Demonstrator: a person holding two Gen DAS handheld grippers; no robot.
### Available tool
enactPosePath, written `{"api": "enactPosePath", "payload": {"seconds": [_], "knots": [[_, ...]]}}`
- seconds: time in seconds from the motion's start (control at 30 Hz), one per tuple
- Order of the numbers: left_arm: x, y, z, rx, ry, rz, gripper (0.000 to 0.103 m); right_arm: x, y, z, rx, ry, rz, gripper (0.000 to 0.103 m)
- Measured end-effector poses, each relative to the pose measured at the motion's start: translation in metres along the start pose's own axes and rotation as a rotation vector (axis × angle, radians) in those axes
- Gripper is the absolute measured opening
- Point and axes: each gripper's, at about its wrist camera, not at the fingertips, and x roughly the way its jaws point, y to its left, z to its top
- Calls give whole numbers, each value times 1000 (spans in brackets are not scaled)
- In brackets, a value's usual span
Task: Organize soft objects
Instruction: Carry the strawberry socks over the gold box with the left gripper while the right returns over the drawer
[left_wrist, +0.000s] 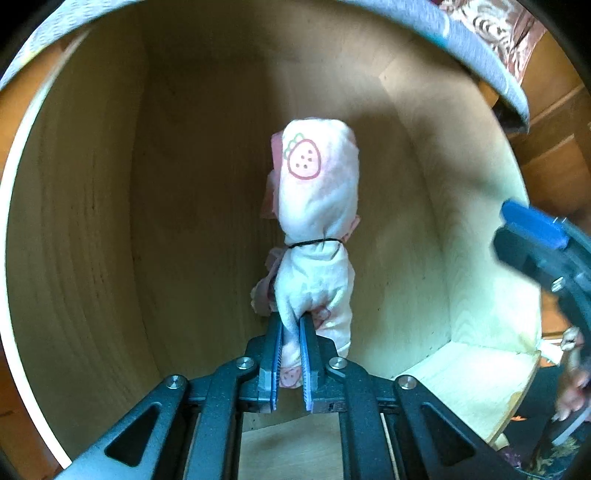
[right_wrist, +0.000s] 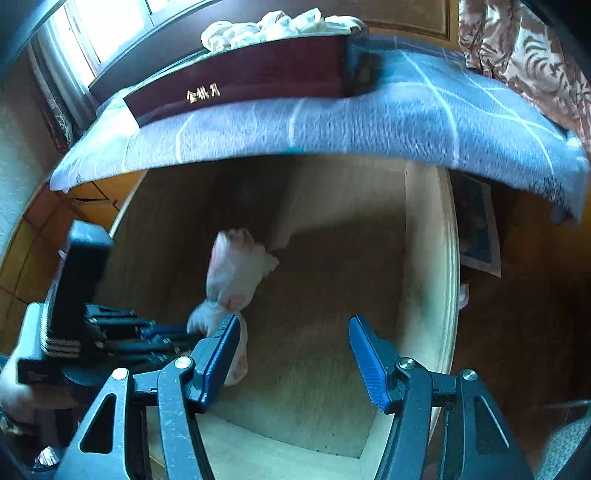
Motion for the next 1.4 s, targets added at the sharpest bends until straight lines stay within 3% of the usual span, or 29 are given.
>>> {"api": "enactPosePath", "payload": {"seconds": [0.13,0.67,1.2,1.4], "knots": [[-11,2,-7,-6,-78,-17,7,3,-1,-14,10,17,-10,62],[-56,17,-43,-37,-267,-73,6,17,10,-44,-2,61,-15,62],[-168,20,-68,25,-496,-116,5,22,7,-34,9,63,-4,62],[-225,8,-51,63,-630,-125,5,25,9,-32,11,68,9,62]]}}
